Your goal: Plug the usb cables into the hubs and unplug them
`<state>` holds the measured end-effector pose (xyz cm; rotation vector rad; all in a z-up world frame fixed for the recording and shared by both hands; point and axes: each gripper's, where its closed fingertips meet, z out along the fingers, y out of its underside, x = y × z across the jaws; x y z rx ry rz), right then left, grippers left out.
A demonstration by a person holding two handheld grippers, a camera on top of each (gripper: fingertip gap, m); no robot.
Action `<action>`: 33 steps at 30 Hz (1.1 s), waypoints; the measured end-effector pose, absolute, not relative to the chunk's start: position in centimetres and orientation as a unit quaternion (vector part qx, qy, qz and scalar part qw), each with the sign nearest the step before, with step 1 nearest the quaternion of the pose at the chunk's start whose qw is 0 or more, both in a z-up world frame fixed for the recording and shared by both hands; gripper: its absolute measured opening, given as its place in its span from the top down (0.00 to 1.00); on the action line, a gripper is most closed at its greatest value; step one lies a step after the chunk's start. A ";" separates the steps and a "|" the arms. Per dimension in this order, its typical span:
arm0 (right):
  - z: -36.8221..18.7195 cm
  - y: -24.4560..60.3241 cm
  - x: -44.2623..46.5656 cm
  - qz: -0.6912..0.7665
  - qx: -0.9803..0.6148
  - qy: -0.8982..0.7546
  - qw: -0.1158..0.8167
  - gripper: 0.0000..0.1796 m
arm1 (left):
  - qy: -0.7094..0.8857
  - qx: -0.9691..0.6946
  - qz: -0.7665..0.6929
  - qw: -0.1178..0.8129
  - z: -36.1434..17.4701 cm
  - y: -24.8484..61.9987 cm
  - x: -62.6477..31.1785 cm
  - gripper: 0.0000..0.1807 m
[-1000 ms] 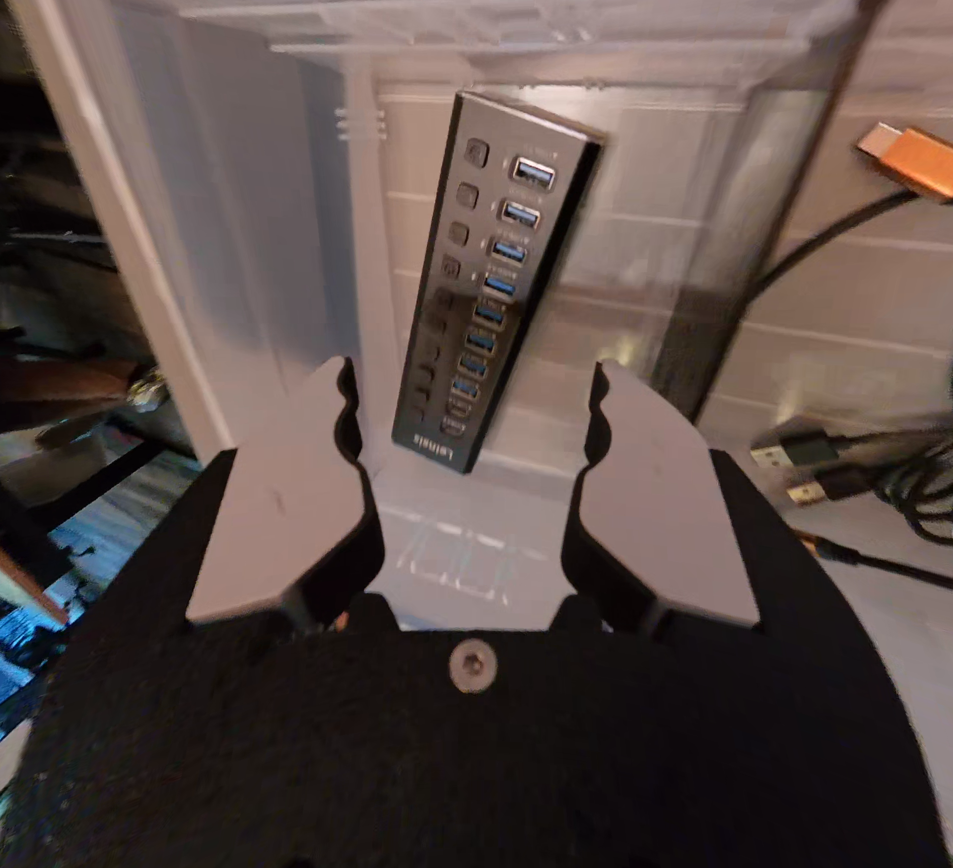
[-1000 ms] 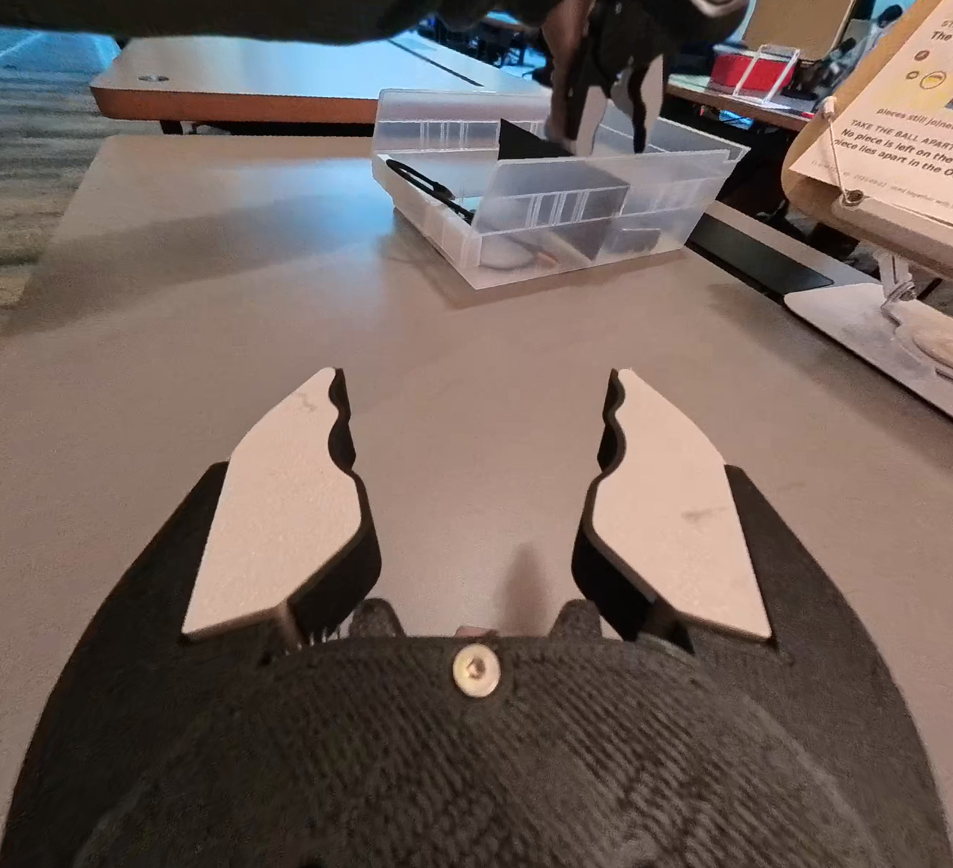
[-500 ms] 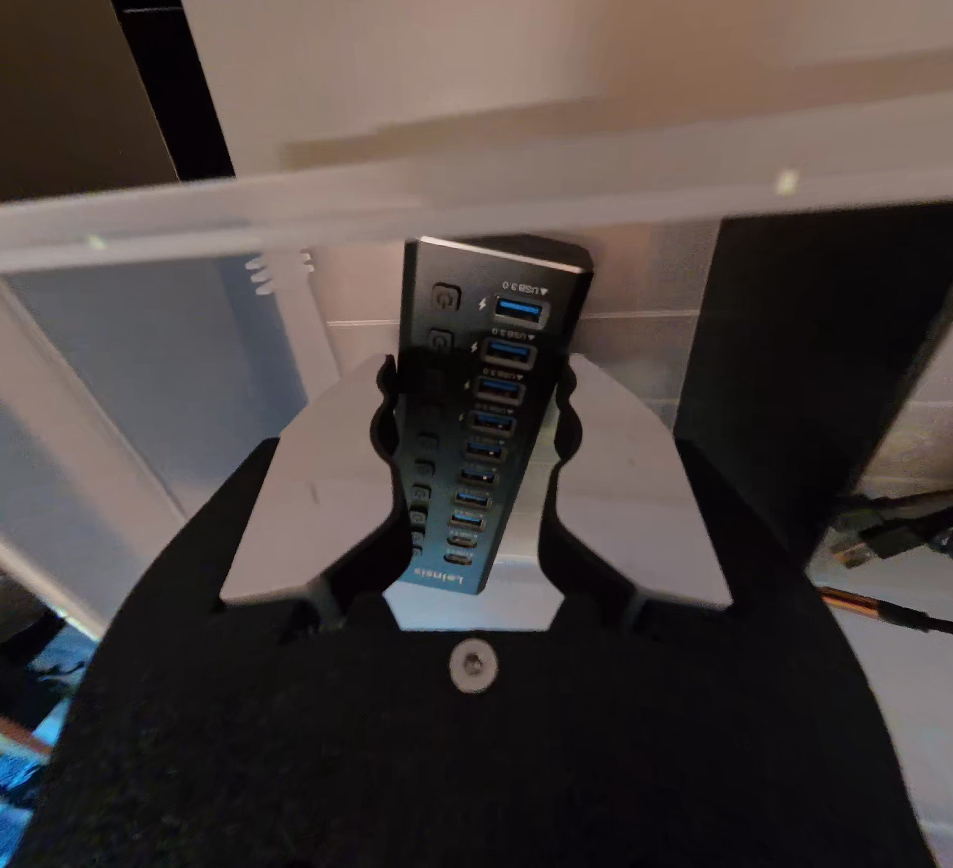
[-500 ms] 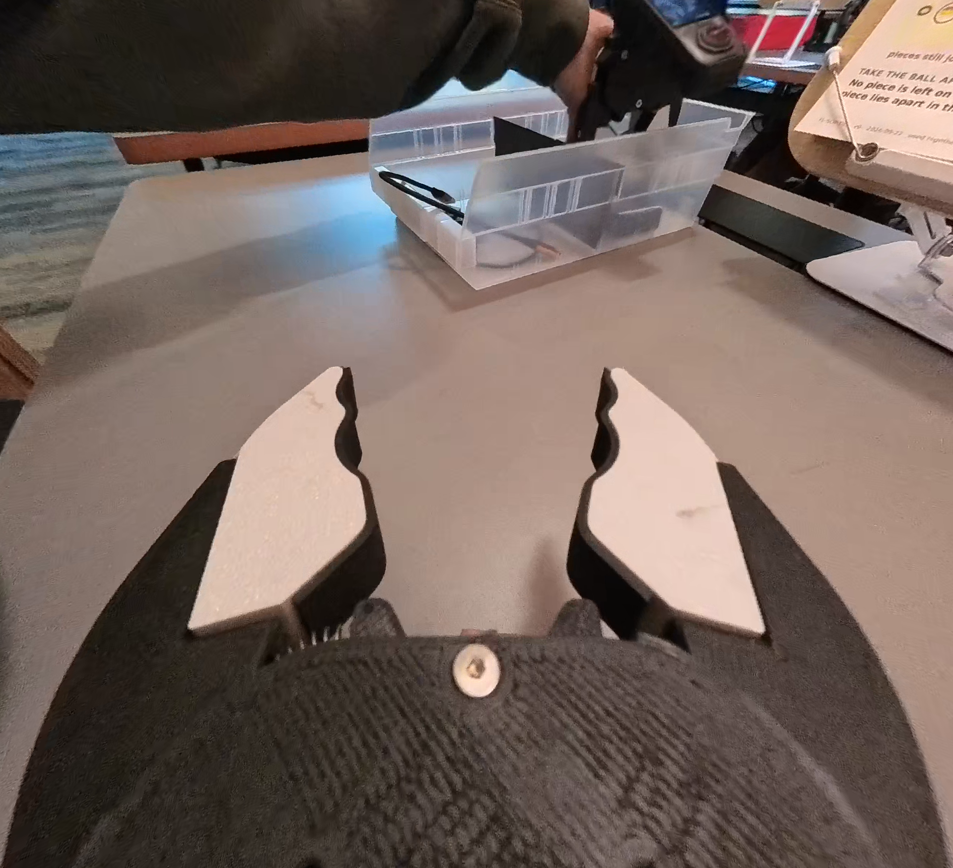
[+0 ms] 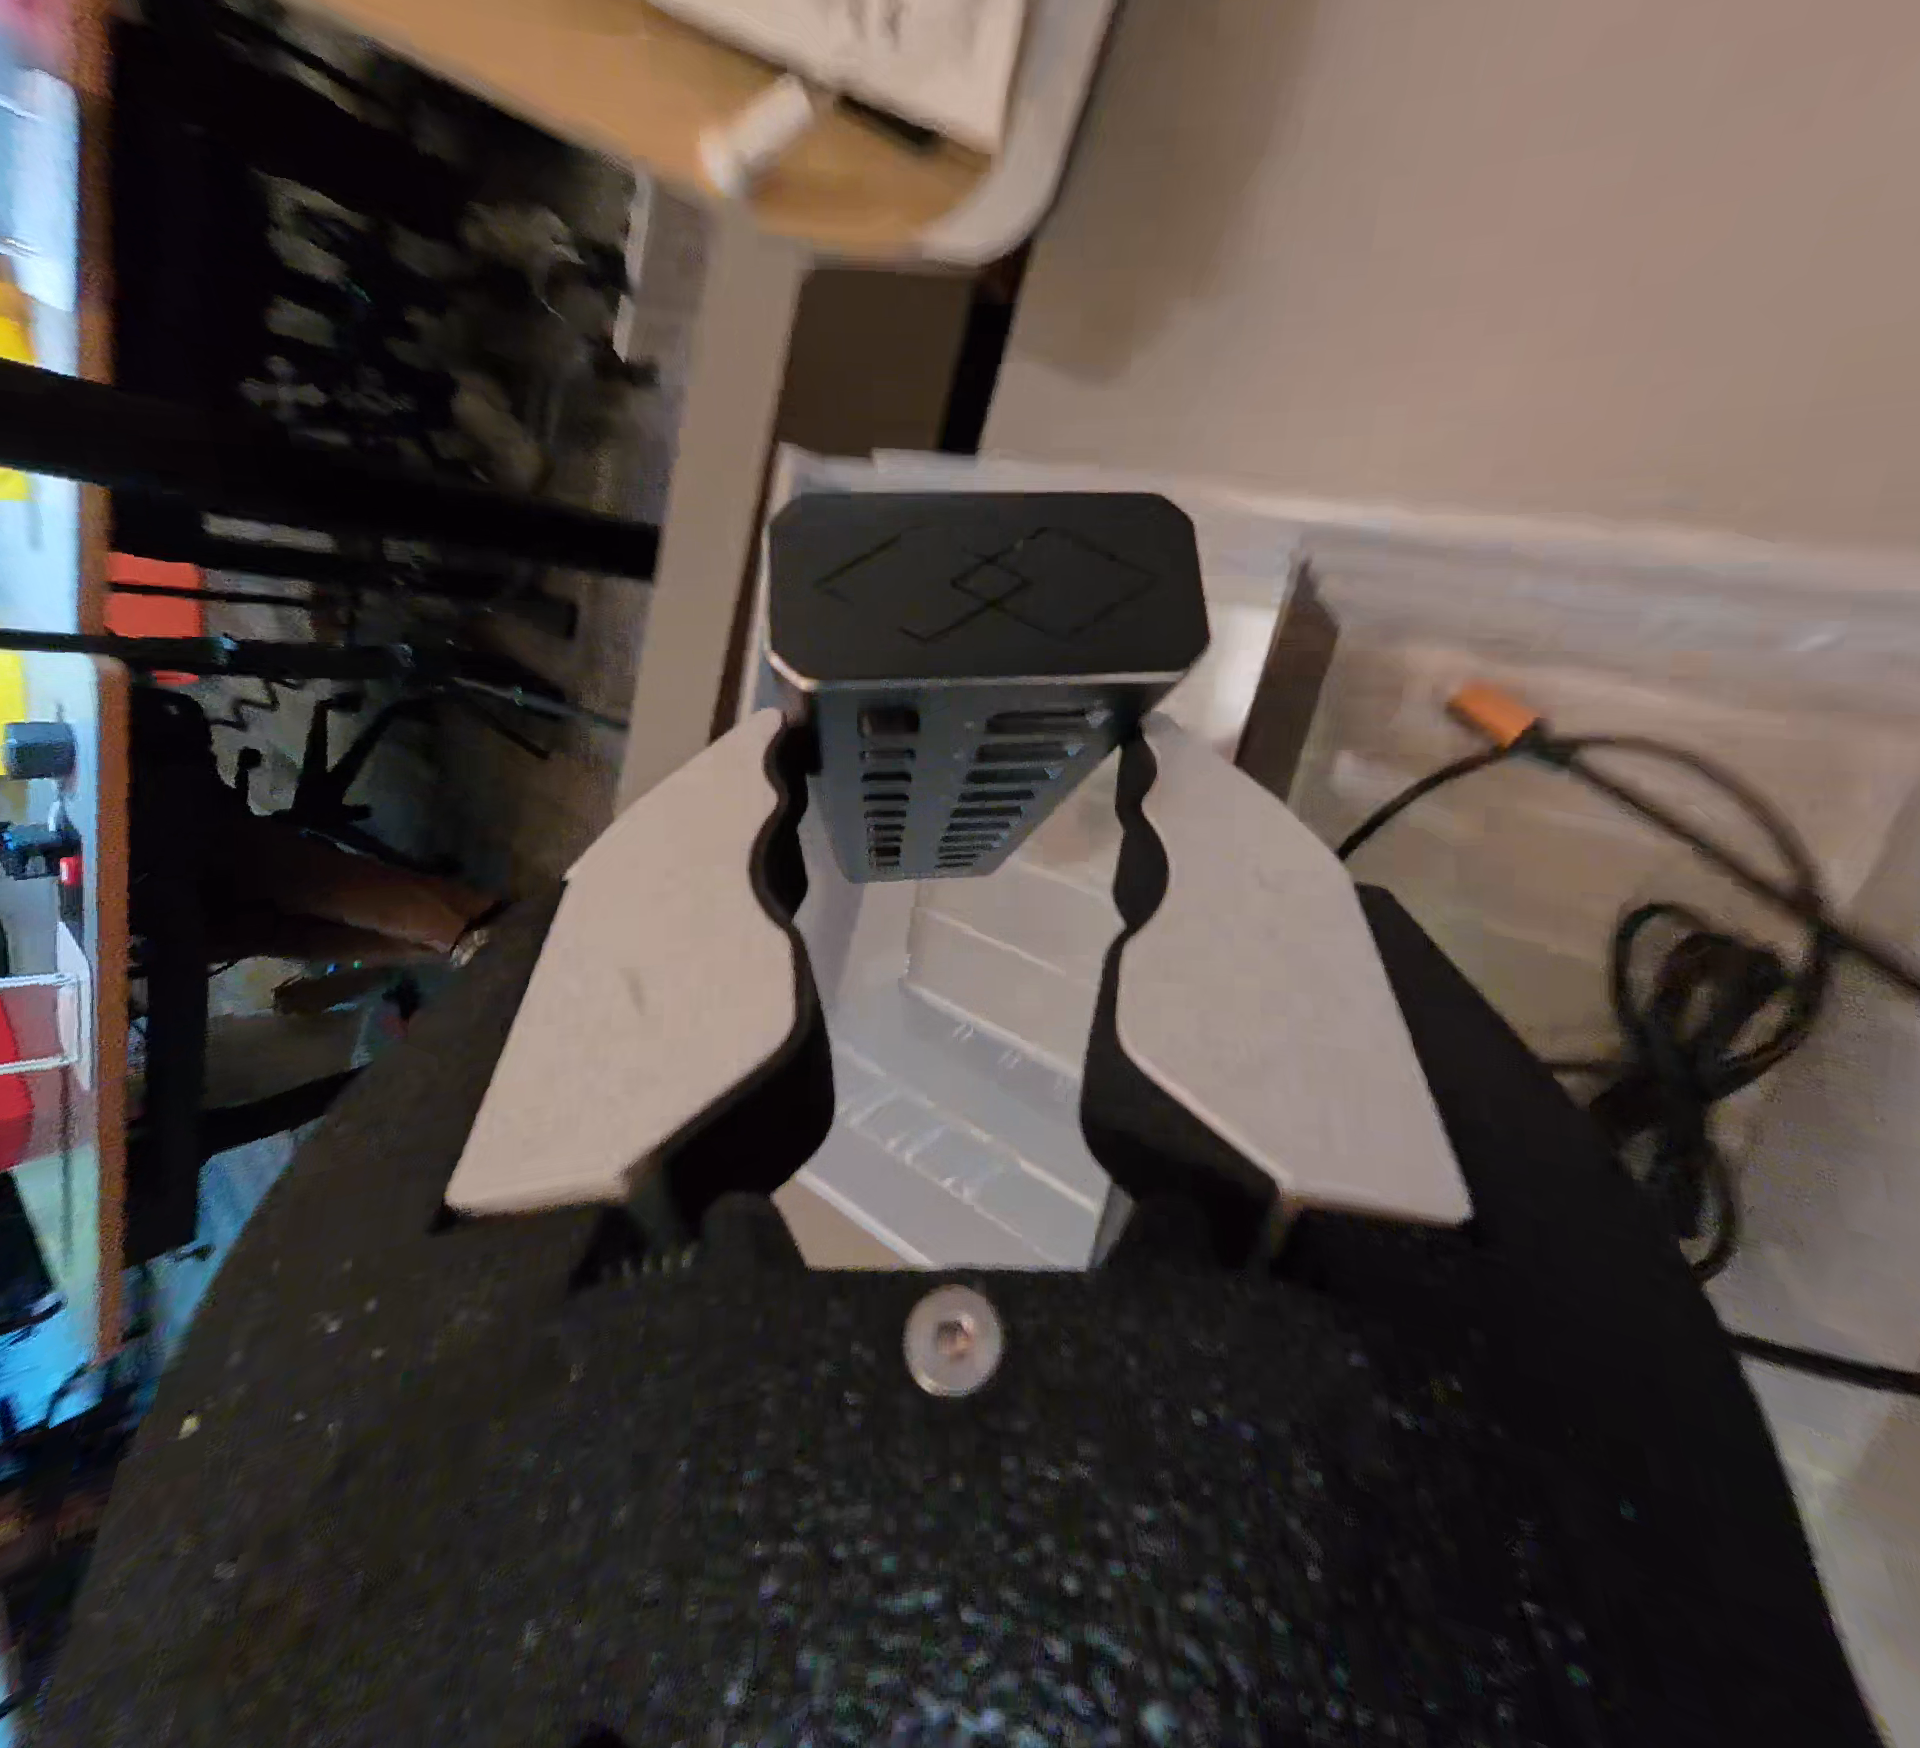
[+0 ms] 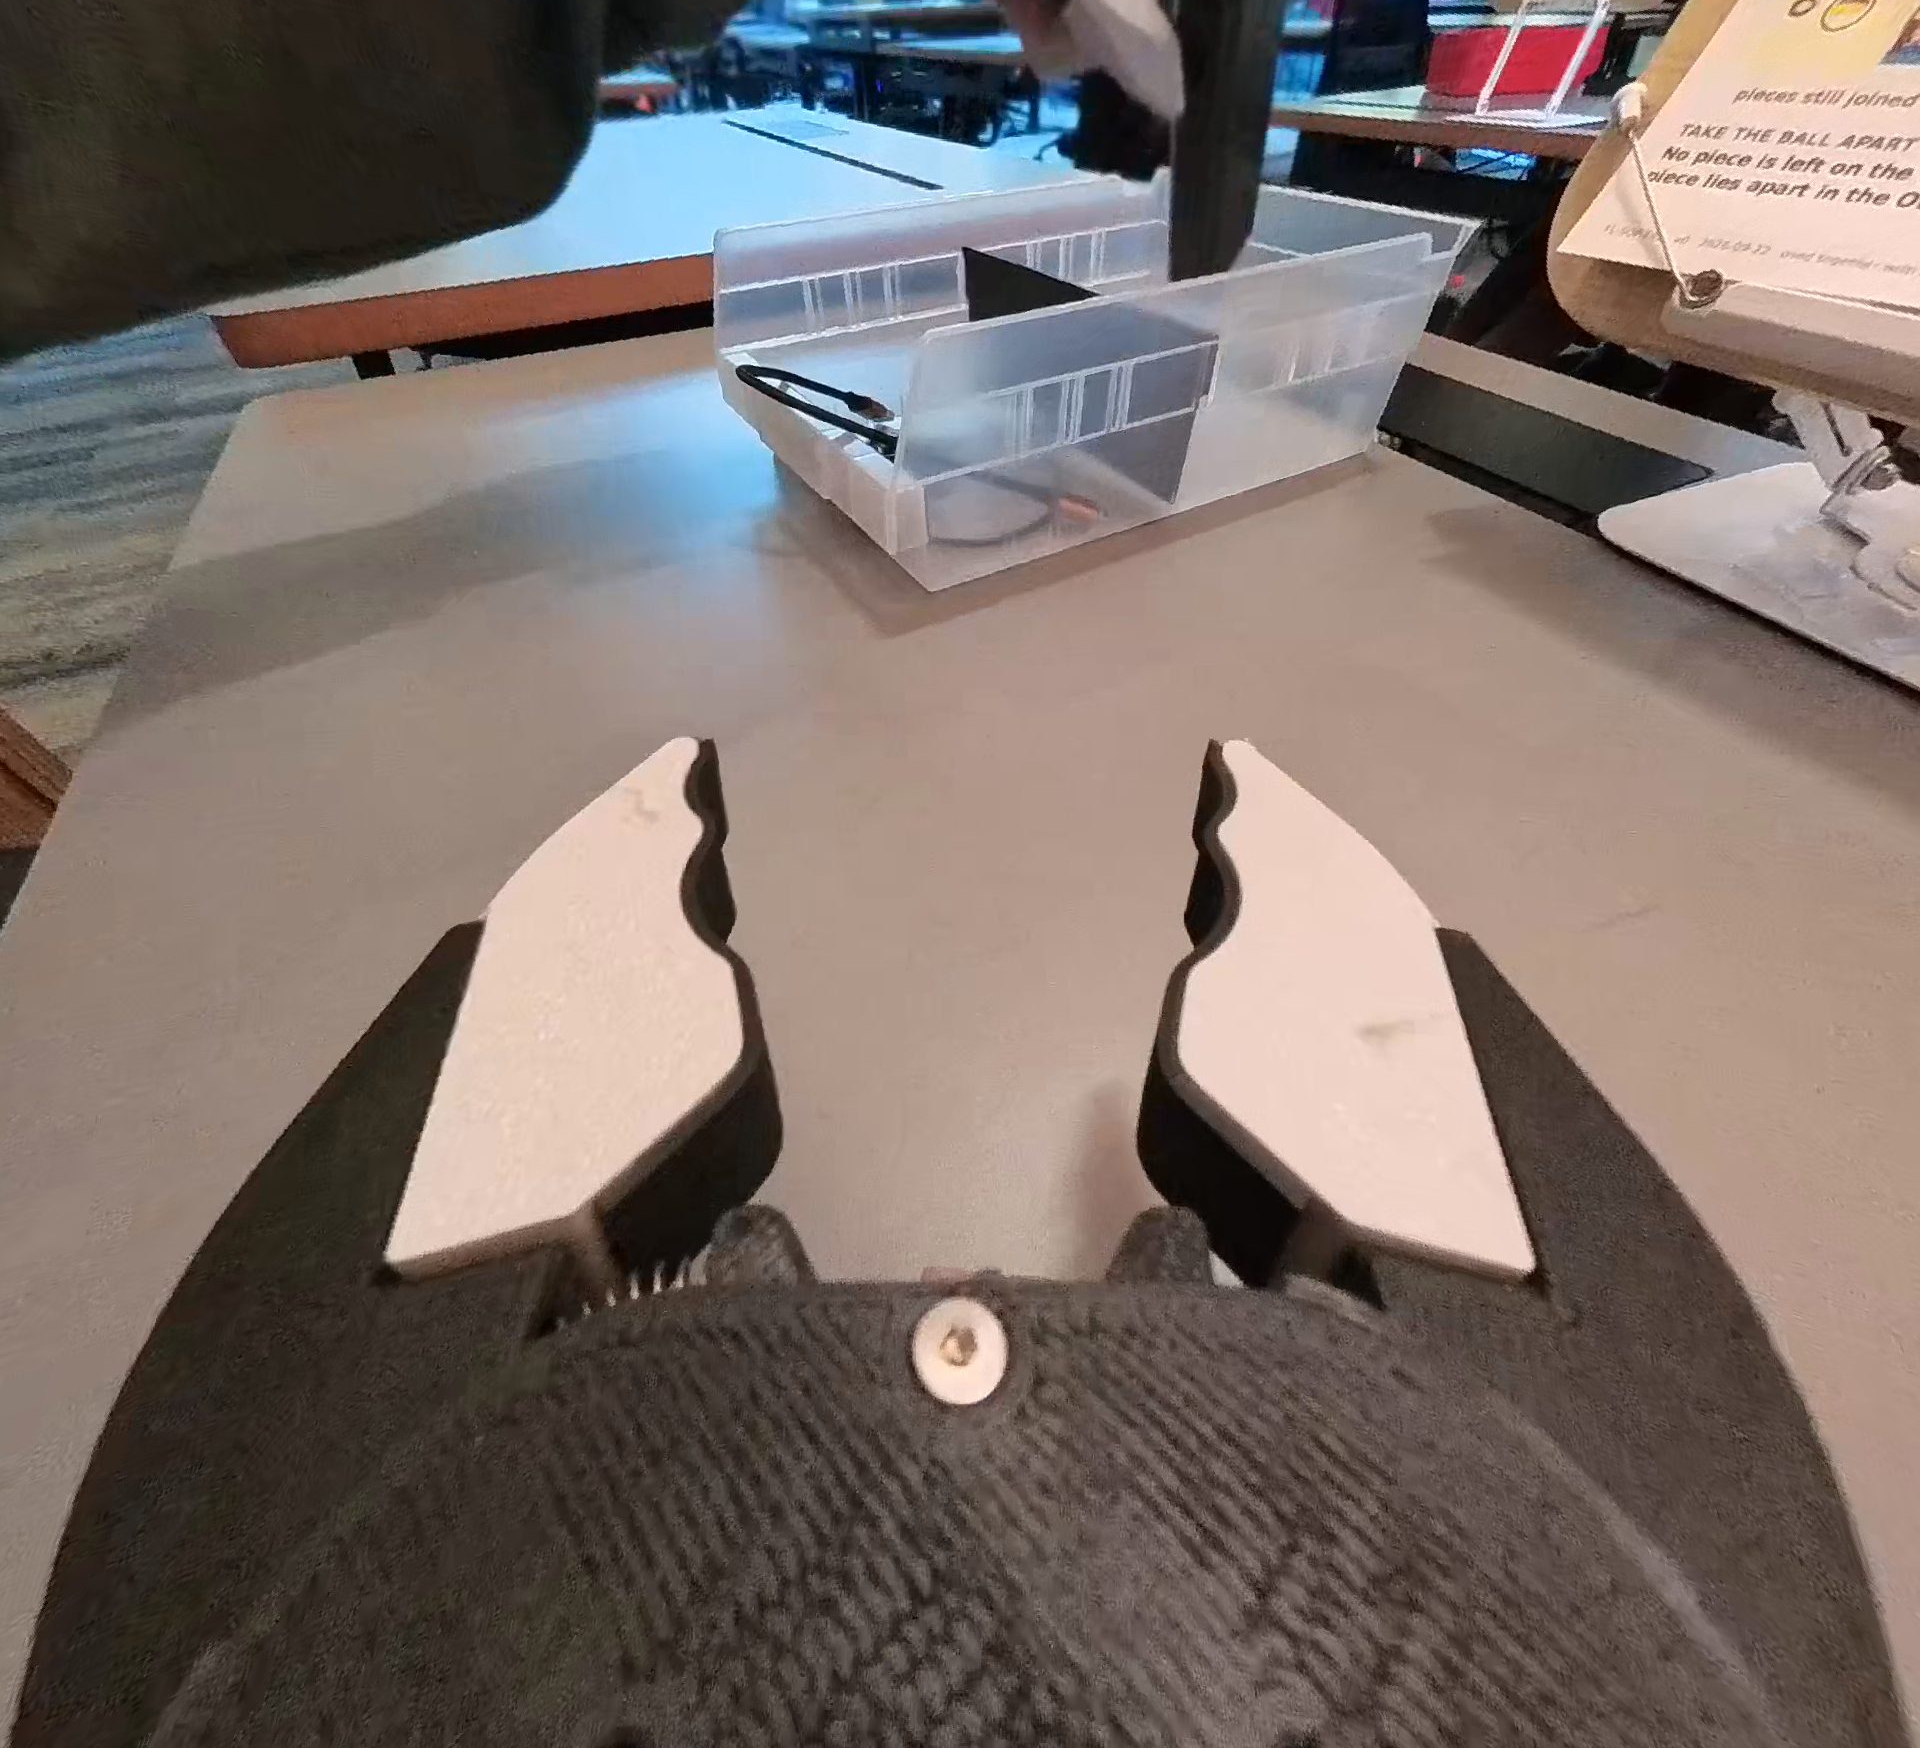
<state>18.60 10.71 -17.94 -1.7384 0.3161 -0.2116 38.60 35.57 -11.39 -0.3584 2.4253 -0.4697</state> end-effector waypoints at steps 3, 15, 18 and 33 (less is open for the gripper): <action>-17.7 10.6 18.9 -0.101 -0.751 0.143 0.637 0.52 | 0.886 -0.143 -0.273 0.345 -6.4 32.8 35.6 0.68; -10.2 11.7 20.4 -0.405 -0.611 0.126 0.668 0.48 | 0.811 -0.160 -0.522 0.209 -3.1 12.4 18.9 0.69; -9.0 10.9 19.6 -0.486 -0.595 0.087 0.634 0.70 | 0.783 -0.186 -0.572 0.156 -2.8 8.9 16.2 0.69; -8.8 5.0 18.6 -0.523 -0.653 0.042 0.547 0.83 | 0.792 0.039 -0.321 0.517 -0.2 10.4 12.3 0.58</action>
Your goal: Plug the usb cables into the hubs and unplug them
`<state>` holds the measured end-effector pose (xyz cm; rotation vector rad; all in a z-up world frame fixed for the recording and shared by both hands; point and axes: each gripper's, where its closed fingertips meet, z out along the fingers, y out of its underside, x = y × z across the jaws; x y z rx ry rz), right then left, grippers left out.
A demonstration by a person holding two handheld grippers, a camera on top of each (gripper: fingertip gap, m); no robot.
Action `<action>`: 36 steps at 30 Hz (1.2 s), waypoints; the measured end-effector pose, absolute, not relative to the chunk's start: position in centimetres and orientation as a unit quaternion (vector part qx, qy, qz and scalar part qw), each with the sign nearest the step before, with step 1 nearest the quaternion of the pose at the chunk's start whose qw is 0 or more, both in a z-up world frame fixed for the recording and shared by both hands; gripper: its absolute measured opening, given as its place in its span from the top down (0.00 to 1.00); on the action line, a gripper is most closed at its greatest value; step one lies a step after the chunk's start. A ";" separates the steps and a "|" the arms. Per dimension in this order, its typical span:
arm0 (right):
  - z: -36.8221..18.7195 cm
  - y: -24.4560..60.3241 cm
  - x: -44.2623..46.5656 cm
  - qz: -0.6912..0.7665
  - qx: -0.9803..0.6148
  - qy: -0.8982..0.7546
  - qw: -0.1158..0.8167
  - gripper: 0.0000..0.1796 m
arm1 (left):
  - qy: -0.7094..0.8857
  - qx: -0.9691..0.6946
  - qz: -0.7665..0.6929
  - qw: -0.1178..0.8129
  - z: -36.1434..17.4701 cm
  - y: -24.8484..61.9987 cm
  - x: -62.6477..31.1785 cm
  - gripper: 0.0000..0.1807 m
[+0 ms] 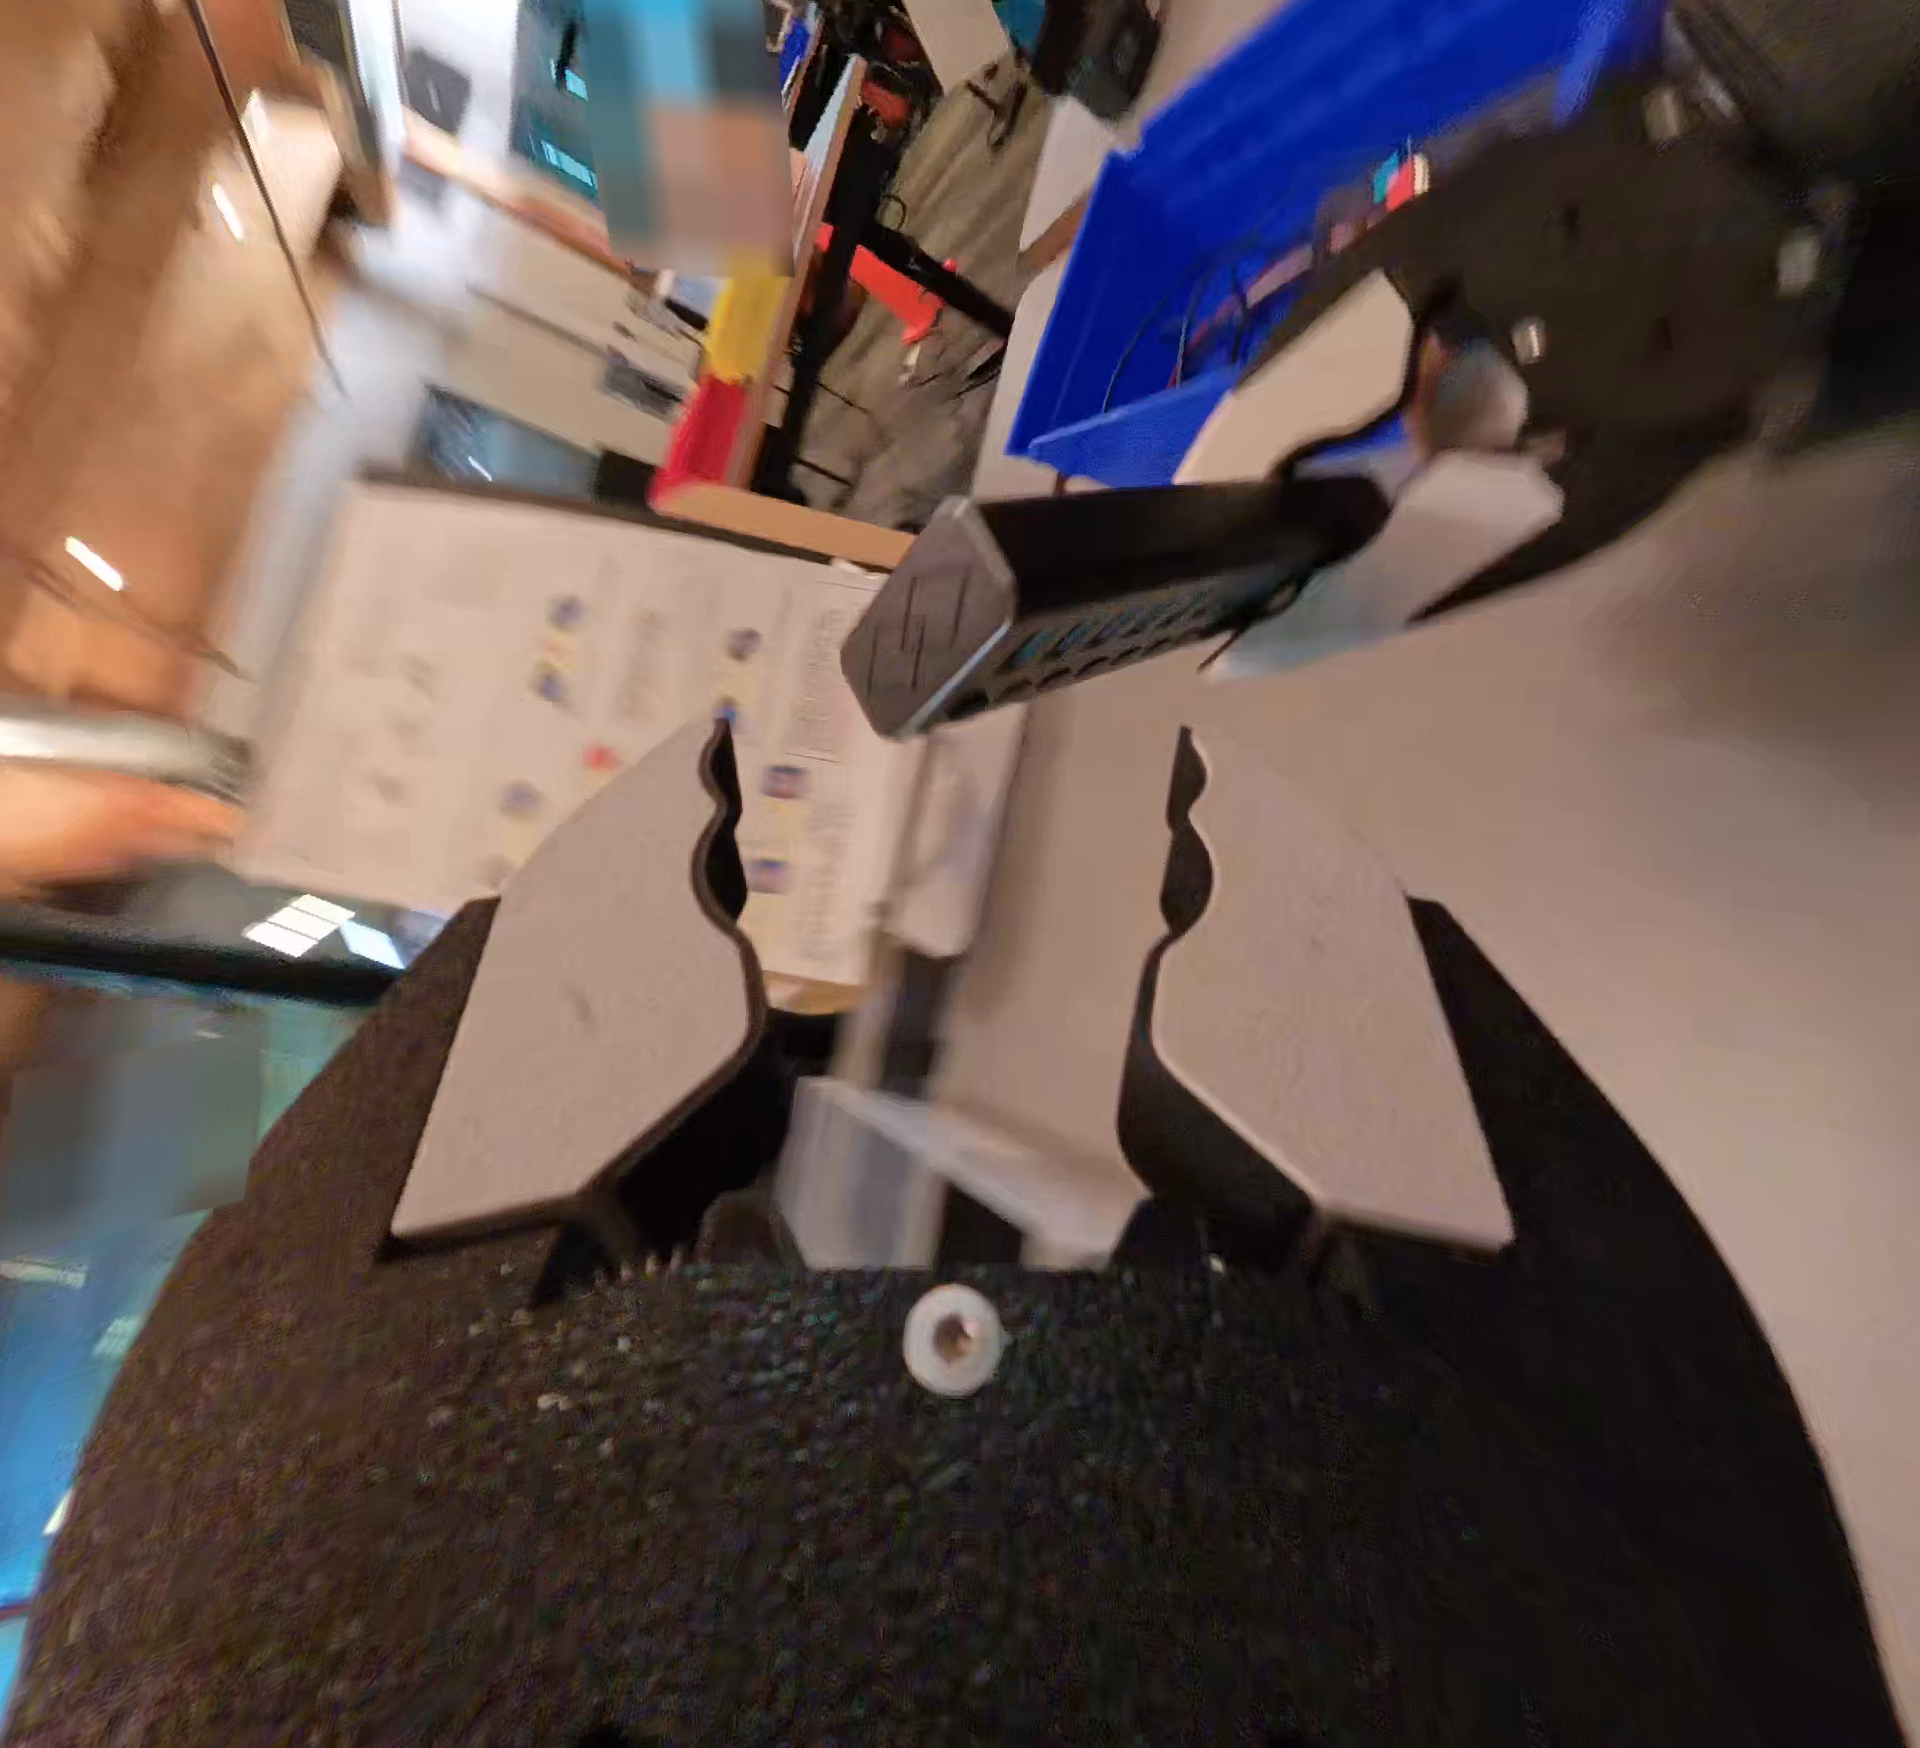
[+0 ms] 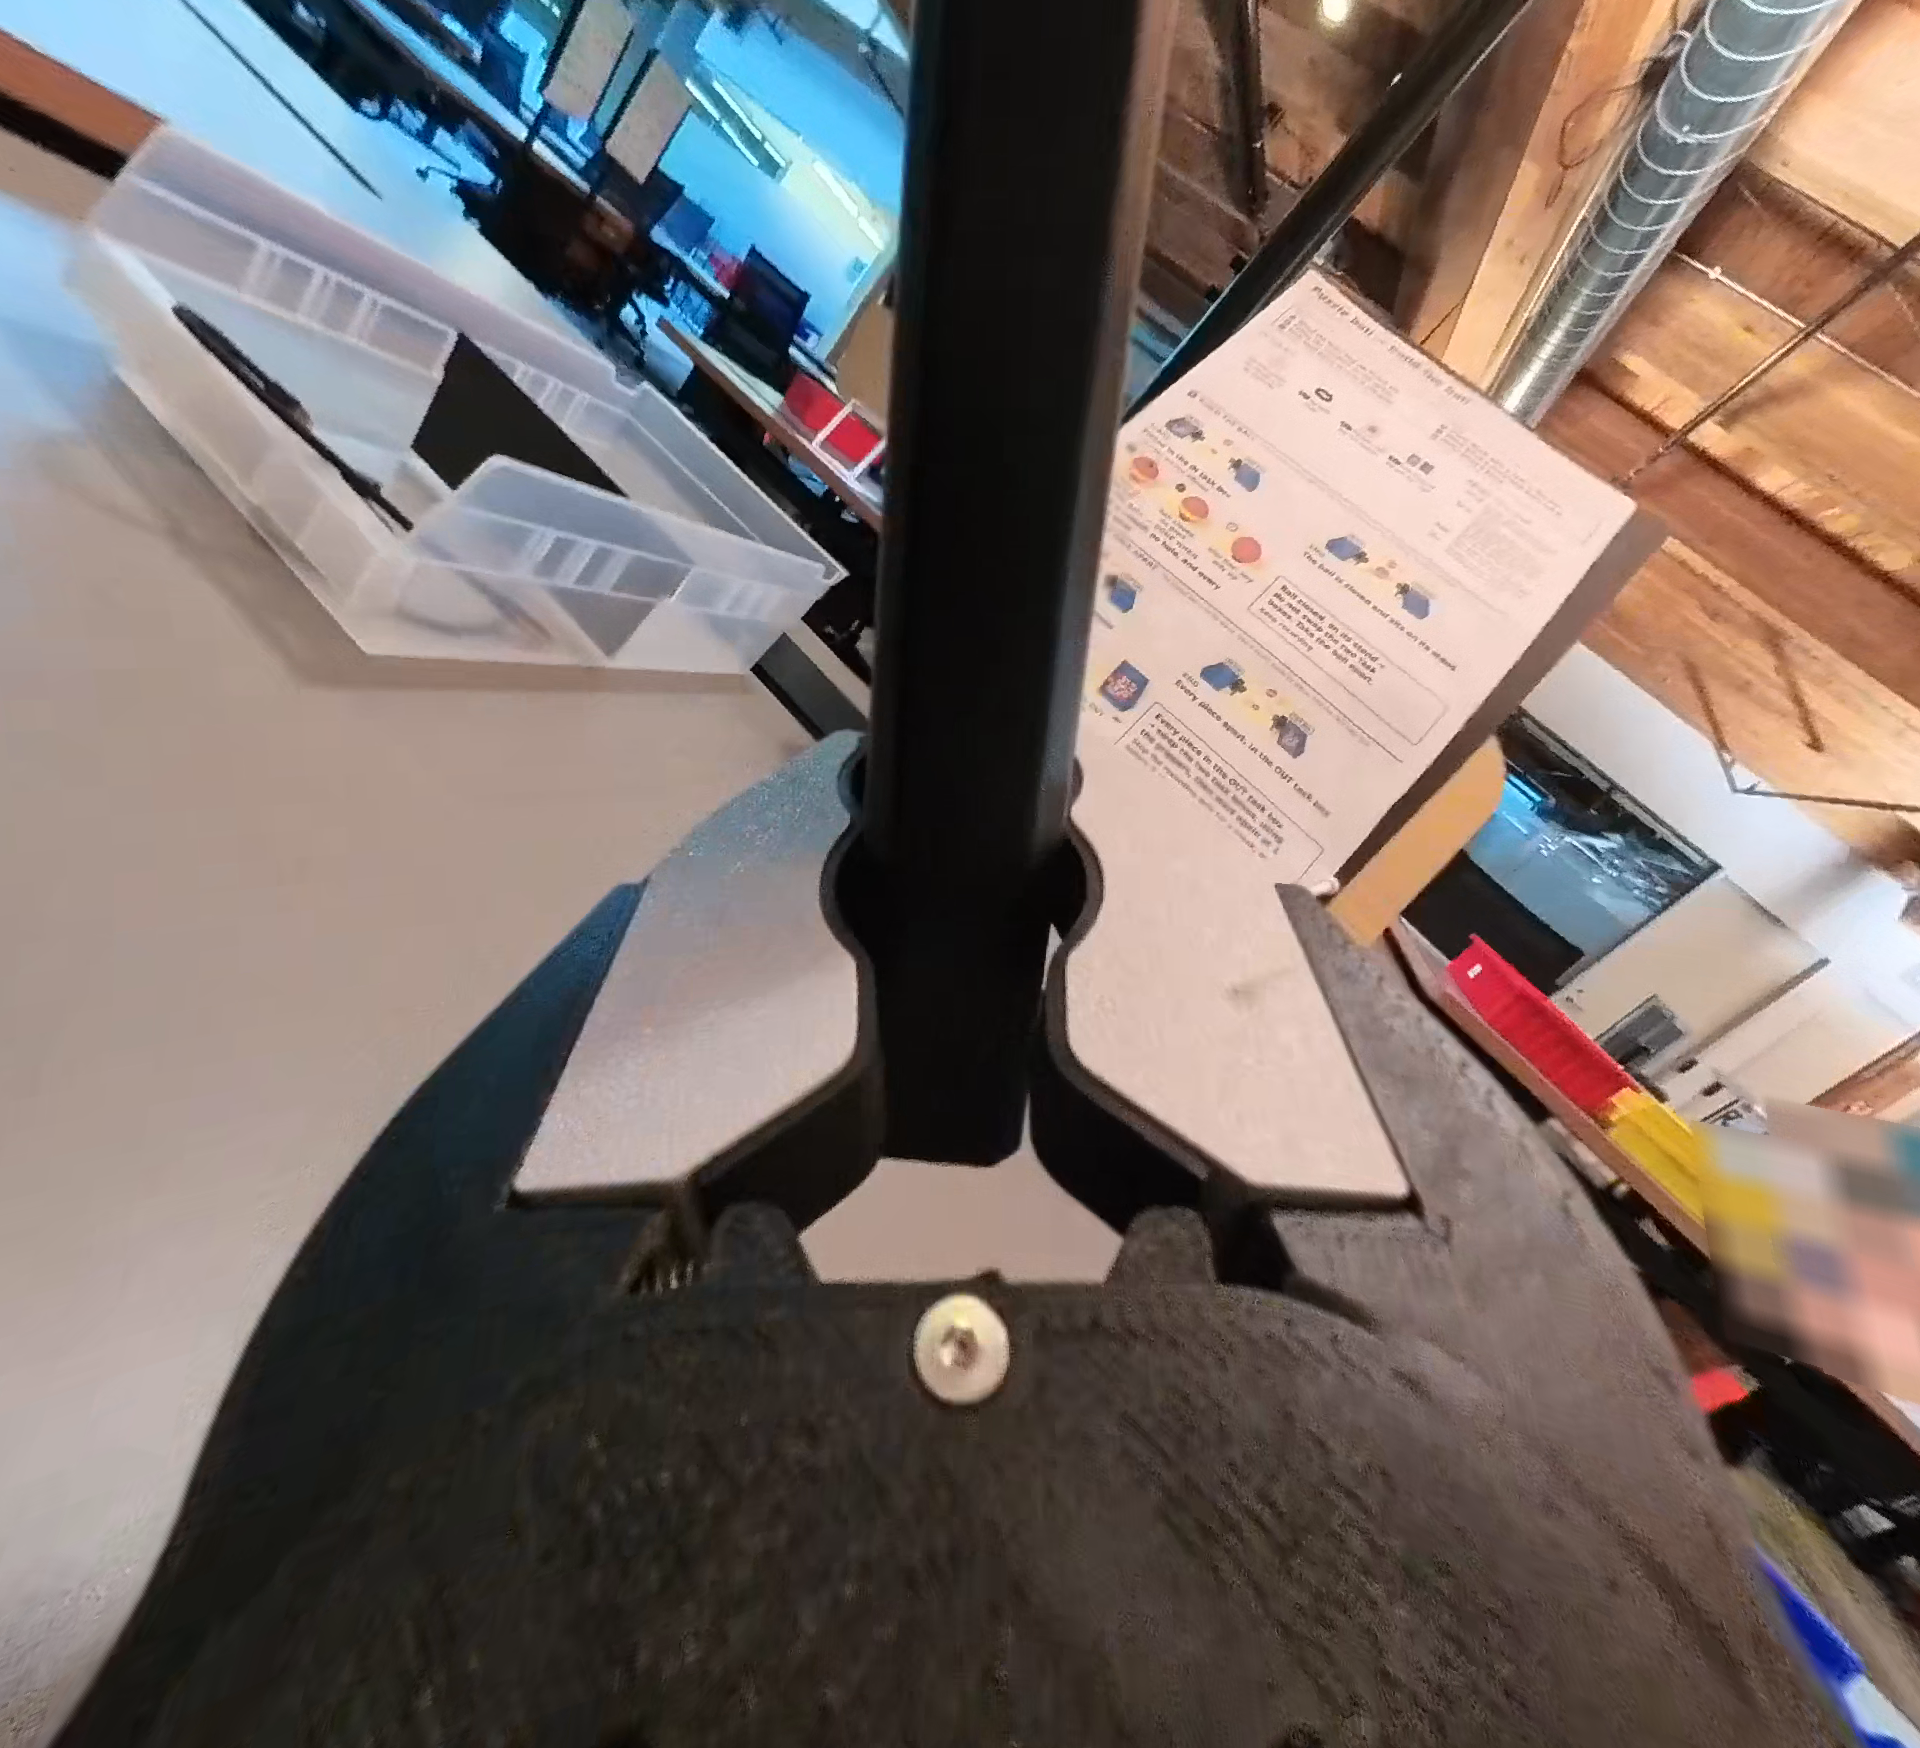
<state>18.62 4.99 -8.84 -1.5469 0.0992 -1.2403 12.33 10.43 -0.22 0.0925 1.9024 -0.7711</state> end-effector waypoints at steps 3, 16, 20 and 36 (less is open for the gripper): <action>-9.3 5.0 18.3 -0.554 -0.664 0.014 0.503 0.83 | 0.787 0.194 -0.146 0.567 -1.5 9.7 11.6 0.61; -9.2 6.3 16.7 -0.539 -0.629 -0.040 0.559 0.80 | 0.794 0.278 0.012 0.541 -6.4 11.1 15.1 0.84; -6.3 3.1 17.0 -0.472 -0.558 0.039 0.681 0.59 | 0.789 0.208 -0.073 0.573 -3.8 12.1 15.6 0.84; -4.4 5.2 11.7 -0.047 -0.507 0.039 0.860 0.75 | 0.709 -0.058 -0.695 0.102 -10.8 6.9 10.4 0.84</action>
